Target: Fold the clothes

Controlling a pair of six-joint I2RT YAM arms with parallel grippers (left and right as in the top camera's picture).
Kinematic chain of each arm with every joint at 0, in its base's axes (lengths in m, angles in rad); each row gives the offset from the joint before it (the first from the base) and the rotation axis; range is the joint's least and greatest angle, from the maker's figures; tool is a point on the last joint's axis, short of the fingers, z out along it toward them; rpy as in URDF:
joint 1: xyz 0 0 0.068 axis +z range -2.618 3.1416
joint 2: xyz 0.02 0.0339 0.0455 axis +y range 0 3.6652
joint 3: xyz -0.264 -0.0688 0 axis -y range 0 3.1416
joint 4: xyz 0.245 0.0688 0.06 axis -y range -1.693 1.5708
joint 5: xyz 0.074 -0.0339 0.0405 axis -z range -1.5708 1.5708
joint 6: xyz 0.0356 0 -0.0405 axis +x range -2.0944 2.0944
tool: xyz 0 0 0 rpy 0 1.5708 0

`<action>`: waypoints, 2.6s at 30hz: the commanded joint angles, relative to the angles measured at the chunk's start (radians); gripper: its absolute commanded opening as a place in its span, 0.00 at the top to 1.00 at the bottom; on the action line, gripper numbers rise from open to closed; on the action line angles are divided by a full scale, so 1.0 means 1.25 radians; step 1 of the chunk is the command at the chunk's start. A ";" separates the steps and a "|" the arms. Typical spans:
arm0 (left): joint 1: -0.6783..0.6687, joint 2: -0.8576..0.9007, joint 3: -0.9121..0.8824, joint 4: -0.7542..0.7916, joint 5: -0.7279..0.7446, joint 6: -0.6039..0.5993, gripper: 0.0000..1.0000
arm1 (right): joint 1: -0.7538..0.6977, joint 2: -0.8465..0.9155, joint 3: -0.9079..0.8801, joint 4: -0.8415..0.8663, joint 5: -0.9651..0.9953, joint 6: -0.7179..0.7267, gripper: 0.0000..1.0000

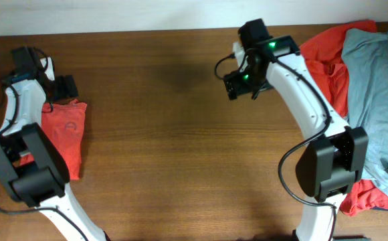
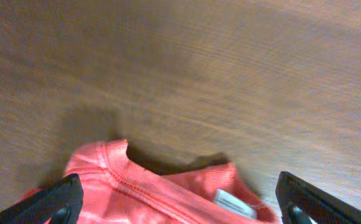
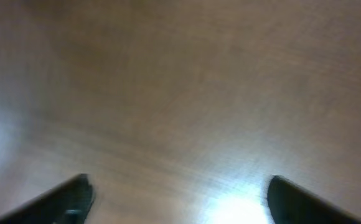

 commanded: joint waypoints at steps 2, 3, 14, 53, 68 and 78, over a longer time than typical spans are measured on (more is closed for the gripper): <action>-0.086 -0.112 0.030 -0.051 0.032 0.017 0.01 | -0.097 -0.023 0.045 0.019 -0.014 0.025 0.01; -0.098 -0.116 0.030 -0.064 0.032 0.017 0.01 | -0.108 -0.023 0.045 0.024 -0.012 0.025 0.01; -0.179 -0.151 0.030 -0.210 0.075 0.015 0.01 | -0.220 -0.039 0.045 -0.011 -0.039 -0.011 0.01; -0.180 -1.211 -0.761 -0.017 0.172 0.048 0.01 | -0.255 -0.989 -0.862 0.249 -0.039 0.019 0.01; -0.180 -1.211 -0.761 -0.035 0.172 0.048 0.01 | -0.191 -0.814 -0.862 0.244 -0.049 0.019 0.01; -0.180 -1.211 -0.761 -0.035 0.172 0.048 0.01 | -0.191 -0.959 -0.869 0.325 -0.042 -0.012 0.01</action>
